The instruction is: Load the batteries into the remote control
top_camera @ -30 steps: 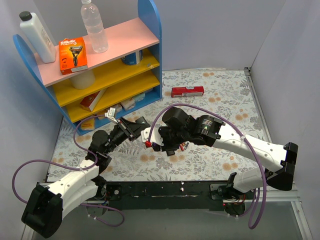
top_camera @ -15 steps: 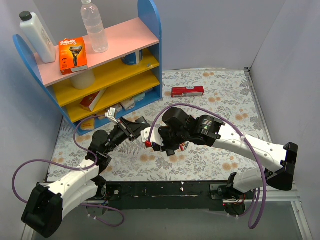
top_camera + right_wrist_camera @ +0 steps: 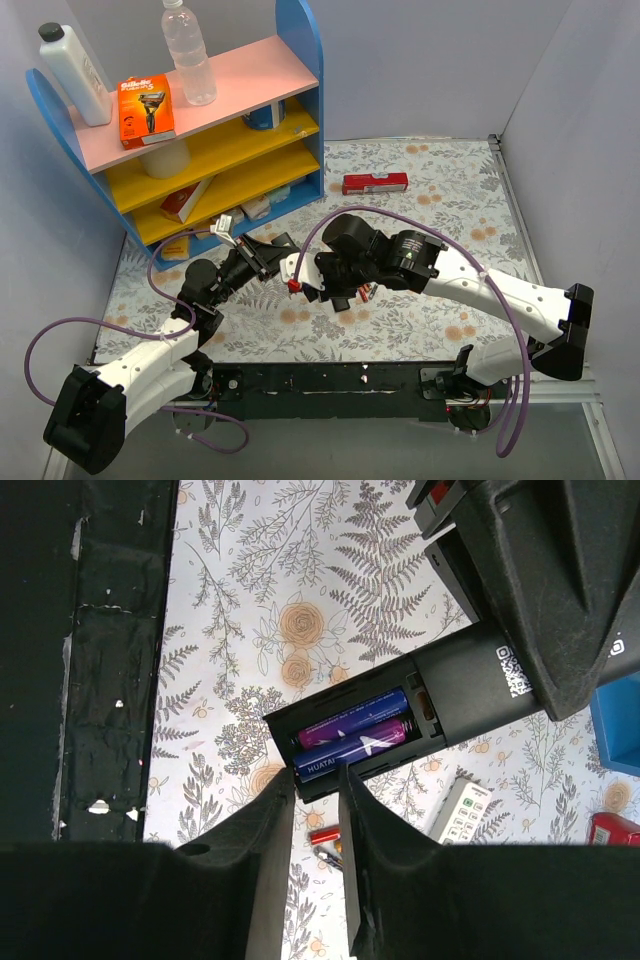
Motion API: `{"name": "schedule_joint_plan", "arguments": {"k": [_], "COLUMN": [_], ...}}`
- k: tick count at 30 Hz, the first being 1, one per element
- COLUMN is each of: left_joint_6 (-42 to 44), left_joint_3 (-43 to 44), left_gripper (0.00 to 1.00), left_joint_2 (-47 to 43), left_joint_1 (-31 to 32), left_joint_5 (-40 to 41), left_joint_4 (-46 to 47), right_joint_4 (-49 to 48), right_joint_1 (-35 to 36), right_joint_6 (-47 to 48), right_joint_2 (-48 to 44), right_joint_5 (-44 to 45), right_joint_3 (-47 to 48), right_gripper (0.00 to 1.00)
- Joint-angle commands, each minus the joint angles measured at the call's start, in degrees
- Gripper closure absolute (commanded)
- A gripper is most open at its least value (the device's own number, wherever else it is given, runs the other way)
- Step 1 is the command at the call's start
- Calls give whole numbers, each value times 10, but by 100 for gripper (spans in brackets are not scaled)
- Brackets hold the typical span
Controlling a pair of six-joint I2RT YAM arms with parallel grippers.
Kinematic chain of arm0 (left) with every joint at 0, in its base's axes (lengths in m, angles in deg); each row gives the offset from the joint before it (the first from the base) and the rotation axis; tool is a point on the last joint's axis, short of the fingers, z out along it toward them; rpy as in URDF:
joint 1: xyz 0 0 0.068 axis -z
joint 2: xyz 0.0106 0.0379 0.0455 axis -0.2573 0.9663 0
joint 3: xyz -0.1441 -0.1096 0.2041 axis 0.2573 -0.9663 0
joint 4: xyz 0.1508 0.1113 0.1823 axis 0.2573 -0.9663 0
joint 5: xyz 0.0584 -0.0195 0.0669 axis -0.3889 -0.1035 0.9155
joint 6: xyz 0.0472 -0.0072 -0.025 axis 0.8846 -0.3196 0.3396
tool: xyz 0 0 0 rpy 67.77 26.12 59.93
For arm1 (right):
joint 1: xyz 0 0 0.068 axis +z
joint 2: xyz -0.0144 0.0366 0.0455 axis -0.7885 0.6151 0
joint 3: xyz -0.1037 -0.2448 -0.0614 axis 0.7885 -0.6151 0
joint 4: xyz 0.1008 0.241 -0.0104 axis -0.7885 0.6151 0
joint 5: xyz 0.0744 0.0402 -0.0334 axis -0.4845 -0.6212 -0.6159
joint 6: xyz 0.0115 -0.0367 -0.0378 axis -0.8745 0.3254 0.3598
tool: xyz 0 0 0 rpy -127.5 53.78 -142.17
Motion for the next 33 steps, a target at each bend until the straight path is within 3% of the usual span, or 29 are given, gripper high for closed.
{"name": "schedule_joint_plan", "arguments": {"k": [1, 10, 33], "left_joint_6": [-48, -62, -93], "left_joint_3": [25, 27, 23], "left_gripper": [100, 100, 100], "left_joint_2": [-7, -13, -29], "left_joint_1": [1, 2, 2], "left_joint_5": [-5, -12, -17], "left_joint_4": [14, 23, 39], "right_joint_4": [-27, -45, -124], "right_joint_1": [3, 3, -5], "right_joint_6": [-6, -14, -61], "right_joint_2": [4, 13, 54], "right_joint_5": [6, 24, 98], "right_joint_3": [14, 9, 0], "right_gripper": [71, 78, 84]}}
